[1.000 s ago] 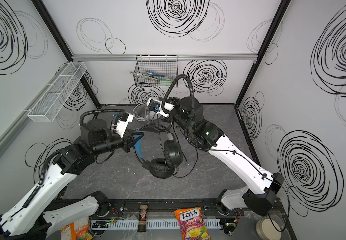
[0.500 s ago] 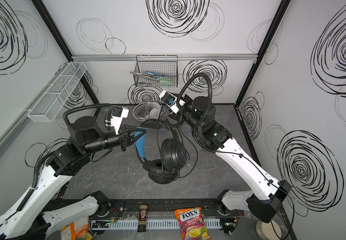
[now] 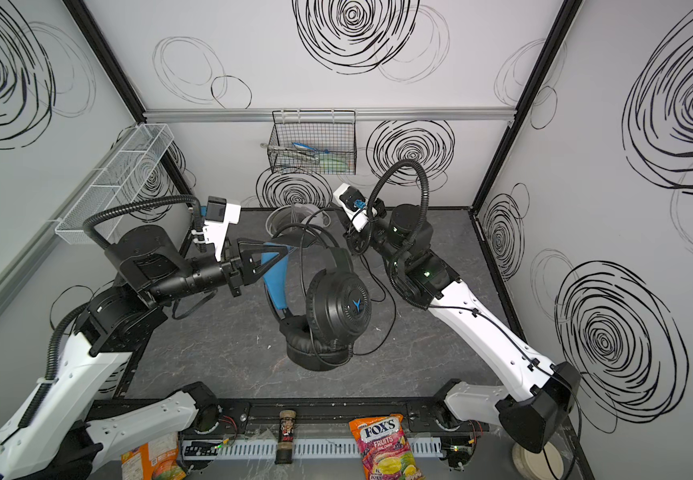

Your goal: Wrap the headphones

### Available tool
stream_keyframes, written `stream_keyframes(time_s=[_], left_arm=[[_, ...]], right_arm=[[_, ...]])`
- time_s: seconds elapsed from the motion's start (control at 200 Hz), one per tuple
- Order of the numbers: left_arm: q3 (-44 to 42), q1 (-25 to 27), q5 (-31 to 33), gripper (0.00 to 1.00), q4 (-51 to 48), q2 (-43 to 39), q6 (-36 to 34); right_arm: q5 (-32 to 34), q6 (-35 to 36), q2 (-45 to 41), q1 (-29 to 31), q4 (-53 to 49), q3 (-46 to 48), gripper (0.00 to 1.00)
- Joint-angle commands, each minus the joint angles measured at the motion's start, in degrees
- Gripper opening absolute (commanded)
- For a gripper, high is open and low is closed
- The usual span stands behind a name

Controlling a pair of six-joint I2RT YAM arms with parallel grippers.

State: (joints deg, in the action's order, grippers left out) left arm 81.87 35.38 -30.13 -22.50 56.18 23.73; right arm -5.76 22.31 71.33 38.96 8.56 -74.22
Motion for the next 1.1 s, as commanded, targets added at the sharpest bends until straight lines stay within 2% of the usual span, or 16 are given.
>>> stream_keyframes(time_s=[0.0, 0.23, 0.41, 0.655, 0.936, 1.096], left_arm=[[3.84, 0.44, -0.81, 0.00, 7.42, -0.18, 2.75], [3.08, 0.40, 0.07, 0.00, 6.41, -0.11, 2.00], [2.62, 0.48, -0.19, 0.00, 5.99, 0.02, 1.77], [2.95, 0.48, -0.53, 0.00, 4.46, 0.15, -0.43], [2.96, 0.66, -1.94, 0.00, 6.54, 0.41, 0.55], [4.75, 0.85, -2.07, 0.00, 8.89, 1.23, 2.55]], right_arm=[[-0.75, -4.29, -1.63, -1.24, 4.67, 1.34, 0.24], [4.28, -5.28, -0.32, -2.40, 2.53, -0.71, 0.00], [6.62, -6.48, -0.84, -3.06, 4.45, 0.05, 0.00], [12.28, -5.76, 0.36, -3.62, 1.89, -2.03, 0.00], [11.88, -7.63, 0.61, -3.67, 1.48, -0.85, 0.00], [6.39, -9.85, -1.39, -3.66, 6.56, 4.18, 0.16]])
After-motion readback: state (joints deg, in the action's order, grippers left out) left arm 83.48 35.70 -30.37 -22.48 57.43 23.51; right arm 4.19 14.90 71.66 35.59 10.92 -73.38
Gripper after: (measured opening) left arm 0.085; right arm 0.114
